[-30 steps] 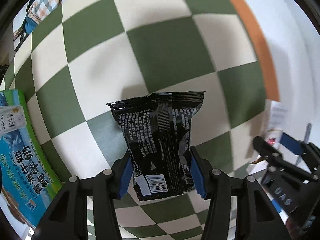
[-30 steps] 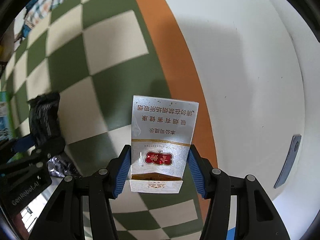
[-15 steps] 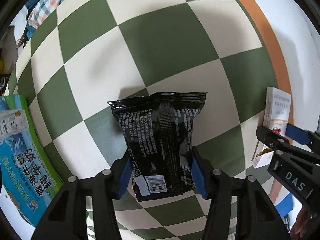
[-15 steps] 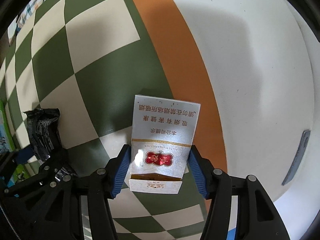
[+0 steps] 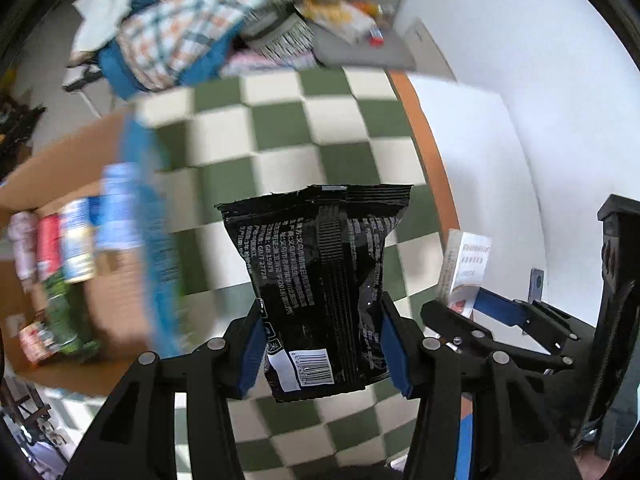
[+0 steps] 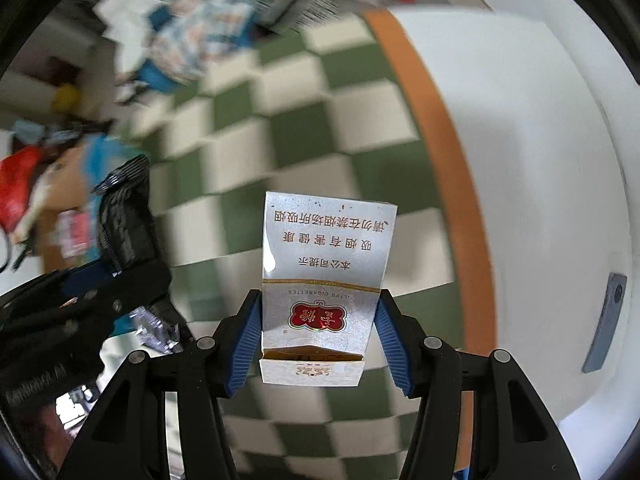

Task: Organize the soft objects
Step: 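Lower the black packet and white card box into the box and open both grippers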

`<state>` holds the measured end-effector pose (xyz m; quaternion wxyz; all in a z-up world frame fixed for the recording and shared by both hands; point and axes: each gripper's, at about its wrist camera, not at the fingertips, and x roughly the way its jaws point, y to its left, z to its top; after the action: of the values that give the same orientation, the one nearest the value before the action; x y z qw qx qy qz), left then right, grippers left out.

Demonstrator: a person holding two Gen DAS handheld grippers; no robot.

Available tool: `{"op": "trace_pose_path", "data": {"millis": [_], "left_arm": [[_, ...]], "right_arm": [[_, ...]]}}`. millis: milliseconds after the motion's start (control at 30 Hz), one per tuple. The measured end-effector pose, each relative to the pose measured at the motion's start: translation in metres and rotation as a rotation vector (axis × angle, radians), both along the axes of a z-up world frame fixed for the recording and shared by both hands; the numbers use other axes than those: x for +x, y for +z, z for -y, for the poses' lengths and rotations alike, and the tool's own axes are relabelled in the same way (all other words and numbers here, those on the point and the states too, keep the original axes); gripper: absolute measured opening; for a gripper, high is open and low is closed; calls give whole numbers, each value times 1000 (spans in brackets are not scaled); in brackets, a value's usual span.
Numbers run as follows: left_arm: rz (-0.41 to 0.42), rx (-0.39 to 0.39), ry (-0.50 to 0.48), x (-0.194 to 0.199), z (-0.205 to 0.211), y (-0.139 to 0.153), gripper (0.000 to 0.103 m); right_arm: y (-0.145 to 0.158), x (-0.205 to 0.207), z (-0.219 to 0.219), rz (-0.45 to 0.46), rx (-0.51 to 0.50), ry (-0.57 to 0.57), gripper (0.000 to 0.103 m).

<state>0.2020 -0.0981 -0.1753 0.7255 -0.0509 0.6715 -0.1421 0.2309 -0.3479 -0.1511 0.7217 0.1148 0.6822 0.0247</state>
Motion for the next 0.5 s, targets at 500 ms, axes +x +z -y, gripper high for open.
{"op": "trace_pose_path", "data": {"millis": [500], "left_arm": [[-81, -31, 252, -17, -214, -22, 48]], "right_arm": [[-13, -36, -275, 103, 113, 194, 58]]}}
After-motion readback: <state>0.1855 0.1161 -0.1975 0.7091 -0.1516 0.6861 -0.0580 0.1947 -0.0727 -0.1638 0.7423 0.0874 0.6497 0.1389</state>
